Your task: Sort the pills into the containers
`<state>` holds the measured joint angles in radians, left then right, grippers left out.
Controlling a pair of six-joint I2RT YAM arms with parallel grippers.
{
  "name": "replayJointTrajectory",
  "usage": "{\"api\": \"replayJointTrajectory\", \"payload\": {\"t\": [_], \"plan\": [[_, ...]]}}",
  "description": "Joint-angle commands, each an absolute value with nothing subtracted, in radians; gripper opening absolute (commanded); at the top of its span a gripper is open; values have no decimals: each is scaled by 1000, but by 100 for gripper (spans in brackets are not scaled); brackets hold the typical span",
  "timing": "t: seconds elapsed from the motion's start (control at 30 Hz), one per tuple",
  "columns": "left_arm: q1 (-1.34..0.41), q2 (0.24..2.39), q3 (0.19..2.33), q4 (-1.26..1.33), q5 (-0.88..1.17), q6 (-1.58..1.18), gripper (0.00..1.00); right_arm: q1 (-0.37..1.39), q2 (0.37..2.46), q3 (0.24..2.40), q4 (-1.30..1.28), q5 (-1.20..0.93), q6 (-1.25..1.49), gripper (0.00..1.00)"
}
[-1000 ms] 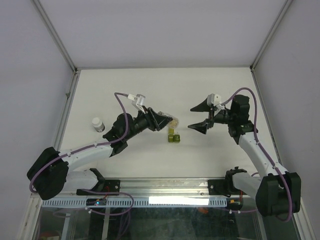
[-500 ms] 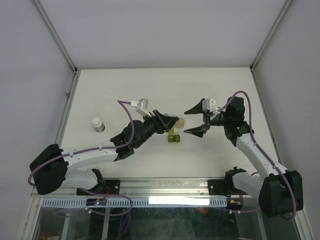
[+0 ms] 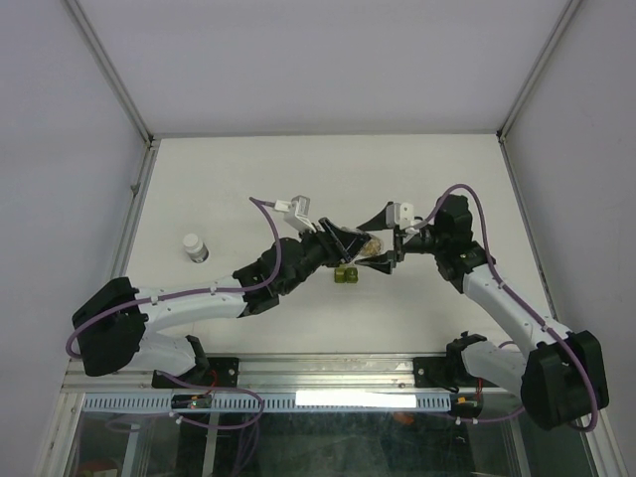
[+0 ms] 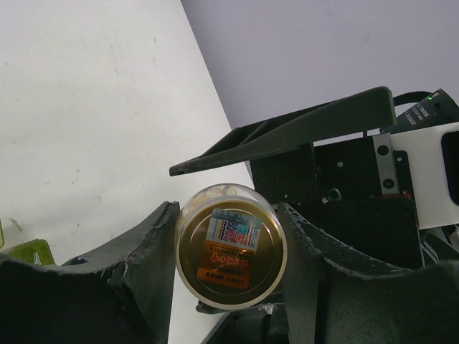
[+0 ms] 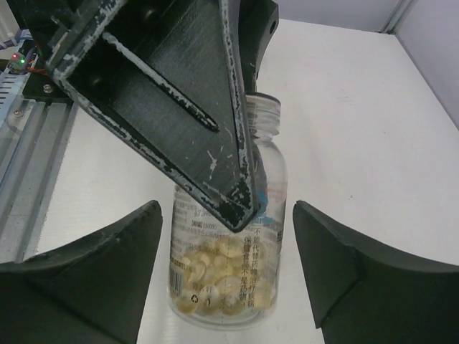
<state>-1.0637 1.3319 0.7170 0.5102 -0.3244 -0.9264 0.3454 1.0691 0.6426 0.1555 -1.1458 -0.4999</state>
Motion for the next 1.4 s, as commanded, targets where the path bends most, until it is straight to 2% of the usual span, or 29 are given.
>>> {"api": "replayJointTrajectory", "payload": {"t": [0.0,0.2,0.4,0.53,0.83,0.97,1.03,1.1,1.17,1.27,1.37], "plan": [[-1079,1337,769,547,-342,-954,0,365,1073,648,182,-1095,-511,73],[-1084,1350,783,533,-345,-957,0,381,1086,668,150,-1063,-506,63],[-1089,1344,781,531,-348,-956,0,391,1095,679,131,-1023,-499,70],[-1090,1345,785,526,-350,-956,0,393,1096,687,122,-1012,-493,64],[-1094,1357,796,510,-360,-954,0,397,1094,688,144,-1001,-444,63],[-1094,1361,803,500,-358,-953,1,398,1092,698,128,-1005,-449,50],[-1095,1362,808,487,-359,-954,9,398,1091,704,119,-1006,-452,39],[-1094,1361,809,480,-359,-953,23,398,1090,711,106,-1006,-457,26],[-1094,1353,805,479,-360,-950,38,398,1089,715,97,-1008,-460,18],[-1094,1325,787,478,-375,-933,60,396,1091,721,83,-1020,-461,11],[-1094,1285,758,487,-388,-902,72,393,1098,731,60,-1038,-468,10]]}}
